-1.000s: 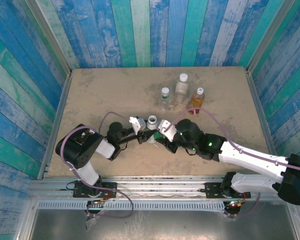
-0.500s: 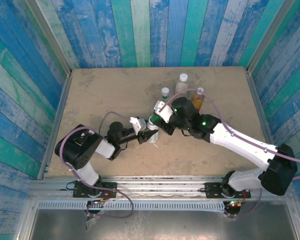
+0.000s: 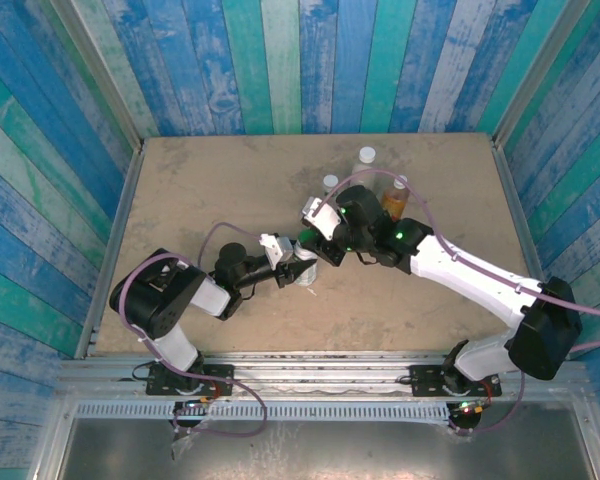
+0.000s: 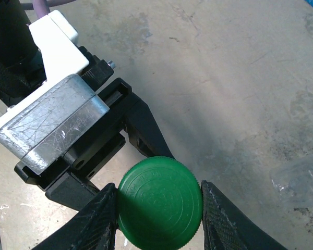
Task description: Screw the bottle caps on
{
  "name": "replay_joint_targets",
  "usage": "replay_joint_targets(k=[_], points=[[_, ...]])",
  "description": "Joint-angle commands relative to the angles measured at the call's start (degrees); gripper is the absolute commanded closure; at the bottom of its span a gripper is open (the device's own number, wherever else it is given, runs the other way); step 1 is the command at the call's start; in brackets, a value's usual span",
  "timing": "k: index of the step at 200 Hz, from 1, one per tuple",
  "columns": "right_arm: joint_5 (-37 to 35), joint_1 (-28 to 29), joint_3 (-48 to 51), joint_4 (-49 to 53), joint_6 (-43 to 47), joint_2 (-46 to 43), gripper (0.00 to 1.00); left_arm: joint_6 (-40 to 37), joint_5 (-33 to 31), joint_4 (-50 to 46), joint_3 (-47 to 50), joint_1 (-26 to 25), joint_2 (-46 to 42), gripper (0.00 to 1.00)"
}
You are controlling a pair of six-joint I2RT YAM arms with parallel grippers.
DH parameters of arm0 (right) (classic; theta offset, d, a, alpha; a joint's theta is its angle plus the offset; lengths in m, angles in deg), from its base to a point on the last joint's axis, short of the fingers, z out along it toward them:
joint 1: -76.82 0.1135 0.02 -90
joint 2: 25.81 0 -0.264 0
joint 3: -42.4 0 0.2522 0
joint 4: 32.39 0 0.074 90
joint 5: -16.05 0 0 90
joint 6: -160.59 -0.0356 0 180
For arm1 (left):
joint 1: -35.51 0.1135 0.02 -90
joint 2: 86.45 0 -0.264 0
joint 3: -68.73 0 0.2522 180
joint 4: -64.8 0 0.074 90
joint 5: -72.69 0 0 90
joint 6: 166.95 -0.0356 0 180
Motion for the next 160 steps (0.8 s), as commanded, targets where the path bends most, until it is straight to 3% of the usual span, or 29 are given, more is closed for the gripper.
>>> replay_joint_targets(k=[1, 77, 160], points=[[-1.55, -0.75, -0.55, 3.70, -1.71, 1.34, 0.57, -1.24, -0.07, -3.66, -0.05, -0.25, -0.60, 0.48], [-1.12, -0.93, -2.17, 5.21, -2.61, 2.87, 0.56, -1.26, 0.02, -3.87, -0.07, -0.20, -0.56, 0.49], [-1.12, -1.06, -0.60, 1.40, -5.66, -2.98, 0.28, -0.97, 0.26, -3.63, 0.03, -0.23, -0.70, 0.49]])
